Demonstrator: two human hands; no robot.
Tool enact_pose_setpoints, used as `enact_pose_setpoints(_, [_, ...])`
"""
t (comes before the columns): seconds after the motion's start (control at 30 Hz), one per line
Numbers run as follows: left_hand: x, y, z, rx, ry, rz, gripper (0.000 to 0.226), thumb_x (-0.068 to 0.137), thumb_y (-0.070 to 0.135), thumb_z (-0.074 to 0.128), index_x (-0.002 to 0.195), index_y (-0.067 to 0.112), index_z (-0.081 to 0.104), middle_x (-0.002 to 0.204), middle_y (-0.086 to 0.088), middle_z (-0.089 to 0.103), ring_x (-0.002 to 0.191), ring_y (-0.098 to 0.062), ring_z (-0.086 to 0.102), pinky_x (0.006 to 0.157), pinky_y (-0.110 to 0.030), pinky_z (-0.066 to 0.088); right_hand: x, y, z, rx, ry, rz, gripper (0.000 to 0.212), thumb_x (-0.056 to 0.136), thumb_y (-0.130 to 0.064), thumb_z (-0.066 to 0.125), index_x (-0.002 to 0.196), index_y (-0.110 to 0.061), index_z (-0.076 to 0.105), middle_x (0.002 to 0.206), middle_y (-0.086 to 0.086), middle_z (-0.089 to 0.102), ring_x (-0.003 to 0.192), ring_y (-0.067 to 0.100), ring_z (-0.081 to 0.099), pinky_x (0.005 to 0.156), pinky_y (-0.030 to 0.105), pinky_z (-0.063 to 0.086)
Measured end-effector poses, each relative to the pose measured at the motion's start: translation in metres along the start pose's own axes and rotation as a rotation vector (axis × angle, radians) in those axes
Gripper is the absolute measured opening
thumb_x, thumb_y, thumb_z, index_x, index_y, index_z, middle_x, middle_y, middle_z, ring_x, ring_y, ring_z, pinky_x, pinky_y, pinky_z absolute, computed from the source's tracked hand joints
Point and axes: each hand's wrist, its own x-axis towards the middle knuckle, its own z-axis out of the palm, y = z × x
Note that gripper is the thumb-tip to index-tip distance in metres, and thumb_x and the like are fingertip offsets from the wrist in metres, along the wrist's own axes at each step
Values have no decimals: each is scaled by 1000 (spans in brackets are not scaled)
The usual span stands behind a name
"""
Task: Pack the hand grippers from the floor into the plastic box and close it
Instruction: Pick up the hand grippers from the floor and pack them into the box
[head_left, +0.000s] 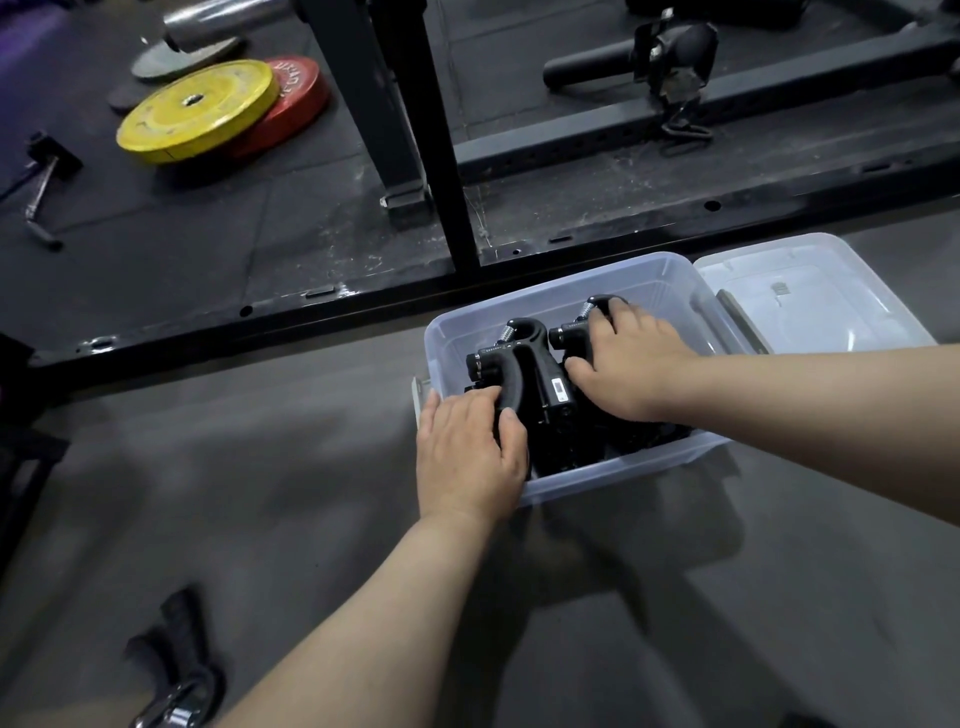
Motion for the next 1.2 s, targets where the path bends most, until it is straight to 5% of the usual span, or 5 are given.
enact_pose_setpoints(0.47, [0, -1, 1, -27, 22, -15, 52, 91, 40, 27, 123, 19, 62, 120, 4, 65, 121, -14, 51, 121, -36, 15, 3, -12, 7, 29, 67, -121, 62, 99, -42, 24, 151, -8, 26, 161, 13, 17, 150, 27, 8, 120, 41, 8])
enact_pose_setpoints(0.7, [-1, -2, 0, -21, 23, -2, 52, 90, 40, 28, 123, 18, 62, 122, 2, 64, 122, -15, 51, 121, -37, 16, 4, -35, 13, 24, 7, -219, 64, 101, -44, 21, 156, -12, 12, 163, 11, 4, 151, 25, -1, 122, 40, -1])
enact_pose_setpoints(0.83, [-4, -3, 0, -79, 43, -54, 47, 92, 36, 34, 129, 19, 57, 145, 1, 47, 138, -17, 35, 120, -37, 19, 3, -47, 13, 52, -9, -281, 64, 101, -46, 21, 157, -16, 10, 164, 9, 2, 151, 23, -3, 122, 40, 0])
enact_pose_setpoints(1.0, [-10, -14, 1, -315, -5, -283, 53, 100, 22, 34, 152, 21, 31, 163, 9, 14, 150, -6, 5, 122, -29, 2, 1, -73, 16, 49, -28, -352, 64, 101, -48, 23, 156, -18, 13, 164, 9, 4, 151, 22, -2, 122, 41, 2])
enact_pose_setpoints(1.2, [-49, -46, -12, -263, -70, -161, 57, 102, 28, 30, 157, 19, 18, 165, 6, 6, 150, -6, 3, 122, -27, 2, 5, -112, 23, -10, 6, -364, 67, 99, -54, 23, 153, -14, 21, 161, 15, 16, 149, 28, 11, 119, 41, 8])
